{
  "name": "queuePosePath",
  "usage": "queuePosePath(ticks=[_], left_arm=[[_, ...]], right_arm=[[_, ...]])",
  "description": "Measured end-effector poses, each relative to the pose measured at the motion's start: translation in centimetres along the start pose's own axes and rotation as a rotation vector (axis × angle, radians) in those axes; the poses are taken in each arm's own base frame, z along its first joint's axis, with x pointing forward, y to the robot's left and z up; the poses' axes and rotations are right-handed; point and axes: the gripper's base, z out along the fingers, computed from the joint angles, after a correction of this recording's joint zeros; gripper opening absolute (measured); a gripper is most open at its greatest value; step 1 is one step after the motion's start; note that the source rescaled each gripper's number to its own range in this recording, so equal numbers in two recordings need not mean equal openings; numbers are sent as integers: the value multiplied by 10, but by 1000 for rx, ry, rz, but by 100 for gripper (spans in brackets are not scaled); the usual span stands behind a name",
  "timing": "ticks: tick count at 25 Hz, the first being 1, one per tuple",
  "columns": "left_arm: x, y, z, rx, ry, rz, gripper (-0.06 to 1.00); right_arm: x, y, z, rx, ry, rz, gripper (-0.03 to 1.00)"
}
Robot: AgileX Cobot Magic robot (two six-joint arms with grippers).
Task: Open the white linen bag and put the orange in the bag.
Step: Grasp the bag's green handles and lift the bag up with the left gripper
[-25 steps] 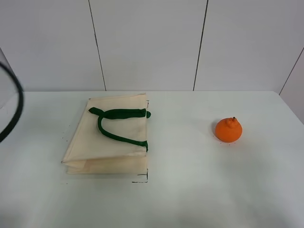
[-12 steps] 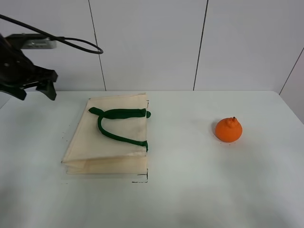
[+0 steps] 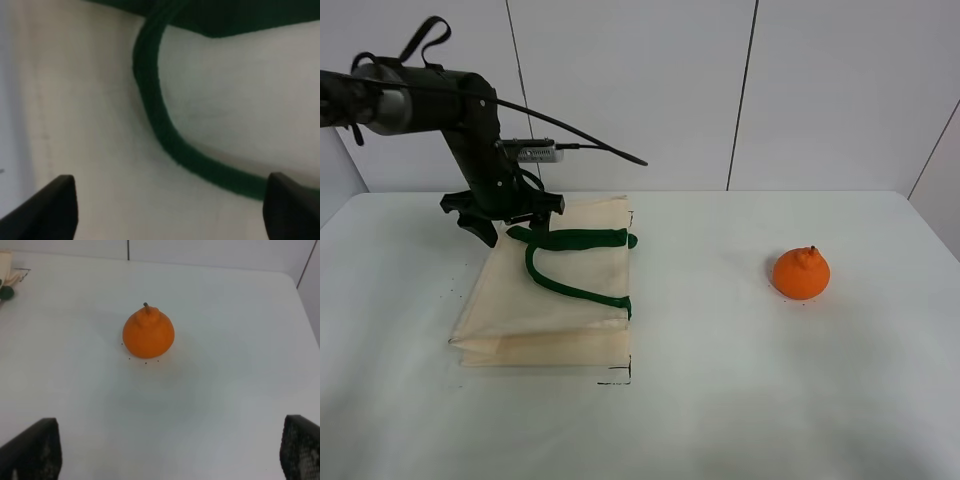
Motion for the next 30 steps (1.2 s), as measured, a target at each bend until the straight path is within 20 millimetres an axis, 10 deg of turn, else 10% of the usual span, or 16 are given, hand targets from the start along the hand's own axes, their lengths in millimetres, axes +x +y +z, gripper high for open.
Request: queuePosePath(ticks=[6,22,25,30], left_arm=[[-1,-5,49,-4,54,-36,99],[-5,-8,89,10,24,-41,96],[-4,-8,89,6,32,-40,74],[-4,-7,89,-3,47,-39,8]], right_arm=[[0,0,0,0,0,0,100],[0,0,0,0,0,0,100],[0,0,0,1,0,0,100],[0,0,0,1,0,0,100]])
